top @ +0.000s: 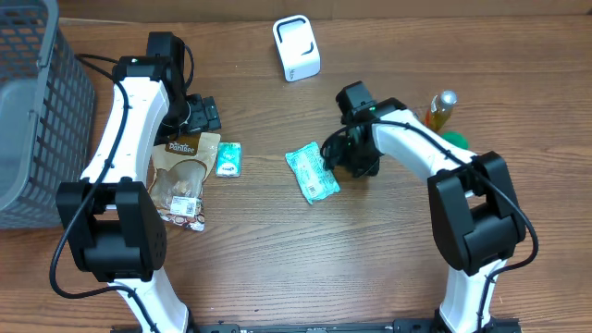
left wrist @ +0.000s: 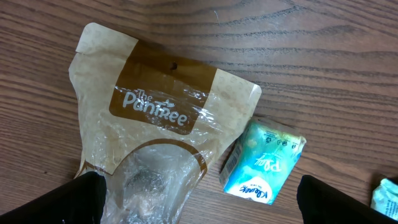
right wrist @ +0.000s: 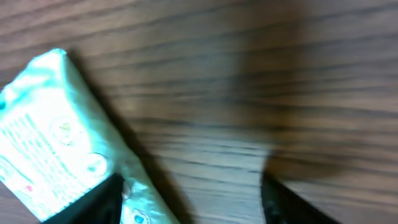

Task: Scan the item barcode

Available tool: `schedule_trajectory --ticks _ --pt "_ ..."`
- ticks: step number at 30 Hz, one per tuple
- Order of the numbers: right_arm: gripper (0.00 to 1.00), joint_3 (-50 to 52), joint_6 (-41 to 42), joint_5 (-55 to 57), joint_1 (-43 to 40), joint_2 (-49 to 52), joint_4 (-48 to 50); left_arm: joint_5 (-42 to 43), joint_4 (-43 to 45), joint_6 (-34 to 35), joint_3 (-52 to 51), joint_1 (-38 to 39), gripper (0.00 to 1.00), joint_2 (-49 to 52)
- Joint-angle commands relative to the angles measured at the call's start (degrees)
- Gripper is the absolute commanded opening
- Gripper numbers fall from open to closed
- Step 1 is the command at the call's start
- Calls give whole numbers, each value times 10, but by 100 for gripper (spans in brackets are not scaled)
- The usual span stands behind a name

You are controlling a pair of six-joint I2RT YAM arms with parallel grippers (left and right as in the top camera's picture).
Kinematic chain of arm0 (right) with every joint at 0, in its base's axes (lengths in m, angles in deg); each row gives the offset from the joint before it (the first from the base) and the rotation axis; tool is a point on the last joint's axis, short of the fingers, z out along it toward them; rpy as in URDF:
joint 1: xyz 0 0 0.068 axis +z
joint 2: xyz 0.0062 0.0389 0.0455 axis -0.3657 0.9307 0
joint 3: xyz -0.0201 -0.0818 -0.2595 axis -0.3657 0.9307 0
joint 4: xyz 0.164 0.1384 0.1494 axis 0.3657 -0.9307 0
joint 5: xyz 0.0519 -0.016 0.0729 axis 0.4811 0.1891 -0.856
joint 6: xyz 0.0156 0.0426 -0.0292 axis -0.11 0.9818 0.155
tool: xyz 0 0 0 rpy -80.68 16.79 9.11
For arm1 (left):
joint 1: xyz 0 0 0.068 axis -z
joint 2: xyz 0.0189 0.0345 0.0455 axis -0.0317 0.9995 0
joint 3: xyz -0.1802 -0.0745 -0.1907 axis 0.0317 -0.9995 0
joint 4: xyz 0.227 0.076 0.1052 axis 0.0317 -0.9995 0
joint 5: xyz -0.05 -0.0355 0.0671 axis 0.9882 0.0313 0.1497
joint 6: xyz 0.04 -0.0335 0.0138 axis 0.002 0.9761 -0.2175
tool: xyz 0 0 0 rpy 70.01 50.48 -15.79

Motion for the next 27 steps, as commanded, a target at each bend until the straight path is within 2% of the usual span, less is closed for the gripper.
schedule_trajectory --ticks 1,3,8,14,22,27 --pt "58 13 3 -10 18 -19 2 5 1 3 12 1 100 -13" --pt "56 19 3 -31 30 -19 -3 5 1 3 12 1 100 -13" --pt "58 39 6 -78 64 -19 15 5 1 3 12 2 100 -13" --pt "62 40 67 -90 119 -19 55 5 1 3 12 1 99 -13" --pt "64 40 67 -91 168 -19 142 5 0 3 12 1 100 -13" --pt "66 5 25 -100 160 -23 105 5 1 3 12 1 100 -13"
